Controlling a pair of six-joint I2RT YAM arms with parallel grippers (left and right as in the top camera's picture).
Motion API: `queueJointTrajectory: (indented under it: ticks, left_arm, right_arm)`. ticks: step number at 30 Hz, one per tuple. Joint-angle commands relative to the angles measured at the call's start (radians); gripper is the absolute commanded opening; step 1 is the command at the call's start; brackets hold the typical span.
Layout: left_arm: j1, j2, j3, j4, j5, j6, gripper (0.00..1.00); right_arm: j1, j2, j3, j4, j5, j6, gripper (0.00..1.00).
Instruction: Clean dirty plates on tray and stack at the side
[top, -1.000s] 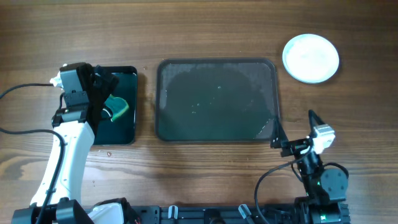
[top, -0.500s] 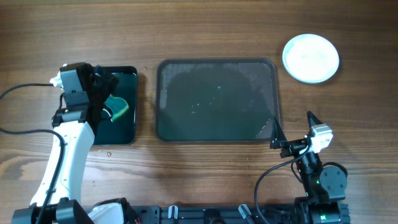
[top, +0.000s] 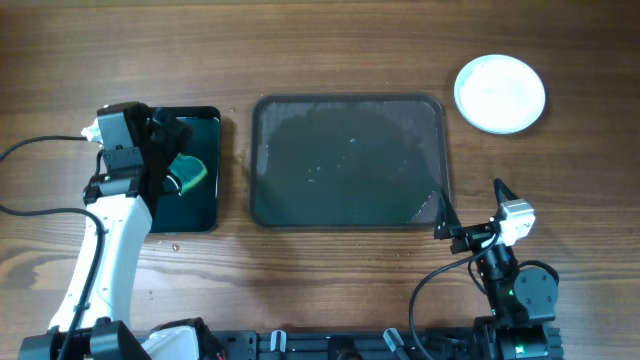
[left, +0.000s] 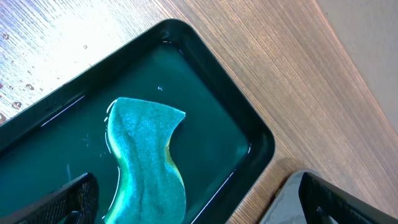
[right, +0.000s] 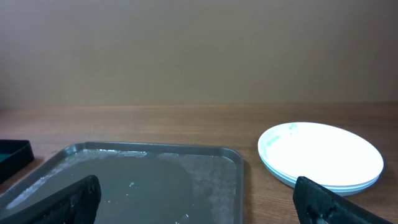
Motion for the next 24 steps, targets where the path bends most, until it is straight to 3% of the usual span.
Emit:
queueJointTrajectory:
  ticks: [1, 3, 7, 10, 16, 21, 24]
  left_arm:
    - [0.005, 0.002, 0.01, -0.06, 0.001, 0.009, 1.0]
    - [0.005, 0.0, 0.004, -0.081, -0.005, 0.034, 1.0]
    - [-0.021, -0.107, -0.106, -0.064, 0.017, 0.268, 1.0]
    - [-0.022, -0.243, -0.259, 0.012, 0.018, 0.271, 1.0]
    - [-0.022, -0.689, -0.708, 0.403, 0.085, 0.277, 1.0]
    - [-0.022, -1.026, -0.858, 0.448, 0.175, 0.404, 1.0]
    - [-0.022, -1.119, -0.858, 0.431, 0.177, 0.418, 1.0]
  right_arm:
    - [-0.005, -0.007, -0.002, 0.005, 0.018, -0.014, 1.0]
    - [-0.005, -0.007, -0.002, 0.005, 0.018, -0.014, 1.0]
    - [-0.005, -0.007, -0.002, 0.005, 0.018, -0.014, 1.0]
    - [-0.005, -0.007, -0.002, 0.005, 0.018, -0.014, 1.0]
    - [-0.005, -0.007, -0.002, 0.005, 0.018, -0.014, 1.0]
    - [-0.005, -0.007, -0.002, 0.005, 0.018, -0.014, 1.0]
    - [-0.005, -0.007, -0.002, 0.005, 0.018, -0.014, 1.0]
